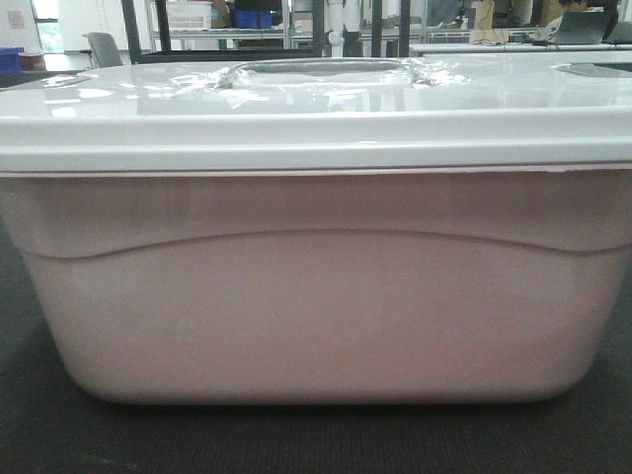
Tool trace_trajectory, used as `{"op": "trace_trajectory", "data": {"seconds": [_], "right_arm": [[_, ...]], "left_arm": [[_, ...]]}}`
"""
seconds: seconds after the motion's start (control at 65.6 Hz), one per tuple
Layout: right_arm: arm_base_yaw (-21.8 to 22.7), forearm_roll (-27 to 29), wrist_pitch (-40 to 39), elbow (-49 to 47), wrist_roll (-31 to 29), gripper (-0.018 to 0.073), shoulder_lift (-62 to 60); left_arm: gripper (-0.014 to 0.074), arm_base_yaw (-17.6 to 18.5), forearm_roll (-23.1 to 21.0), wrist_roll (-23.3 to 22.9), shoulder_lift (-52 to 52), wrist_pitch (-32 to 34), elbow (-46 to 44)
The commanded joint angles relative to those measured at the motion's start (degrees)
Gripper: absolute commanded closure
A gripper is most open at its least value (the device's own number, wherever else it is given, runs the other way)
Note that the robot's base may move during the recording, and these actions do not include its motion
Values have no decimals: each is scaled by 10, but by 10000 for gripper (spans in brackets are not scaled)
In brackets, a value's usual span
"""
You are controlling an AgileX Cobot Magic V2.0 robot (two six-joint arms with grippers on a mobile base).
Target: Grab white bin and place on right shelf
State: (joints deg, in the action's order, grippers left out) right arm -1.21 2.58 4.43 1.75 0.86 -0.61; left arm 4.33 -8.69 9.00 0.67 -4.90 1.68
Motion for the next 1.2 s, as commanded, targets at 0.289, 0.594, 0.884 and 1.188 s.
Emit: {"op": "trace_trajectory", "data": {"seconds": [0.289, 0.594, 0.884, 1.188], "right_arm": [[0, -1, -50, -1, -5, 495, -11], [0, -1, -50, -1, -5, 495, -11], [0, -1, -50, -1, -5, 495, -11], [0, -1, -50, -1, -5, 495, -11]], "left_arm": [[715, 4, -3, -4, 6, 49, 0], [715, 4, -3, -4, 6, 49, 0], [715, 4, -3, -4, 6, 49, 0], [715, 4, -3, -4, 6, 49, 0]]}}
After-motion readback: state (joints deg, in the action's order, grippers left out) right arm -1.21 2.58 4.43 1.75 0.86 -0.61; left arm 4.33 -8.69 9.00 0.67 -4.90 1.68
